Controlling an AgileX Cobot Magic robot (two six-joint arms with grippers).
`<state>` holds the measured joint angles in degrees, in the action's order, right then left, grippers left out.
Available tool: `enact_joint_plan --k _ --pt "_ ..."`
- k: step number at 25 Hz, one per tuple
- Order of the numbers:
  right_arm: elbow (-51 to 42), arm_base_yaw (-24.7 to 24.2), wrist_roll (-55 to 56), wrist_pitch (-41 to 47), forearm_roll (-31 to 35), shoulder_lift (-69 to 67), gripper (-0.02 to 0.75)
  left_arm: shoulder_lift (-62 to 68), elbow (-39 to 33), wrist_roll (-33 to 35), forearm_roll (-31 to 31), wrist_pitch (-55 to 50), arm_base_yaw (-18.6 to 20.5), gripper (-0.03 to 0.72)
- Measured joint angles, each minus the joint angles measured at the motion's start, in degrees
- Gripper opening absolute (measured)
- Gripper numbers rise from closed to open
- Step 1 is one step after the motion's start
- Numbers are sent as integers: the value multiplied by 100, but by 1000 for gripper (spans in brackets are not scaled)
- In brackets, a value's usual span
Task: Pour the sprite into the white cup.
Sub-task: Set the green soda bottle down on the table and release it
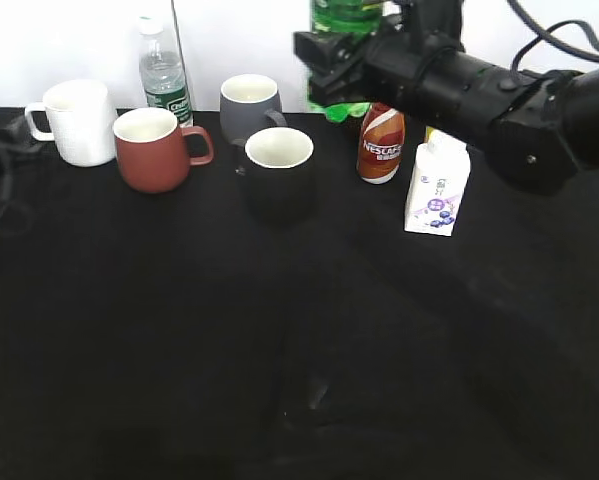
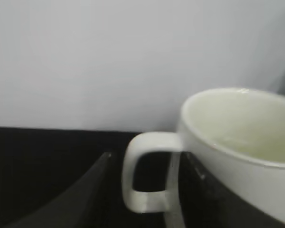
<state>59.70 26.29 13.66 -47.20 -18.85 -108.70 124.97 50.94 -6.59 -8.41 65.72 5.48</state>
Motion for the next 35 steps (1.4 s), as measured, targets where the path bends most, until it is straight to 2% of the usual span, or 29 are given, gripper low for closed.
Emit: enact_joint_plan --k 2,4,8,10,14,16,22,24,29,32,35 --pt "0 -371 0 17 232 51 384 -742 -748 -163 -127 -8 -49 344" --pt "0 -1028 0 61 349 240 384 -1700 -1166 -226 -340 -422 -395 344" --pt "0 -2437 -193 357 417 336 384 -3322 -1223 -232 -421 -3056 -1330 344" --pt "0 -2722 -442 208 436 -61 384 -3742 -1223 -232 -438 -4100 -1692 344" --pt "62 -2761 -970 -1006 1128 -1530 384 -4107 -1224 -232 -215 -5775 -1881 344" --pt "423 -2761 -1018 -1104 1240 -2123 384 -4112 -1224 -237 -180 -6110 -1882 344" --pt "1523 -2761 -1031 -847 1262 -3024 384 -4112 -1224 -237 -144 -6213 -1882 344" --pt "1542 -2761 -1031 -680 1229 -3040 401 -4112 -1224 -237 -144 -6219 -1882 344" --pt "1565 -2761 -1036 -437 1008 -3040 569 -4112 -1224 -237 -127 -6219 -1882 344" --pt "1439 -2761 -1036 -432 975 -2829 587 -4112 -1224 -237 -84 -6219 -1882 344" --pt "936 -2761 -1036 -432 901 -2455 588 -4160 -1224 -237 6 -6259 -1882 344"
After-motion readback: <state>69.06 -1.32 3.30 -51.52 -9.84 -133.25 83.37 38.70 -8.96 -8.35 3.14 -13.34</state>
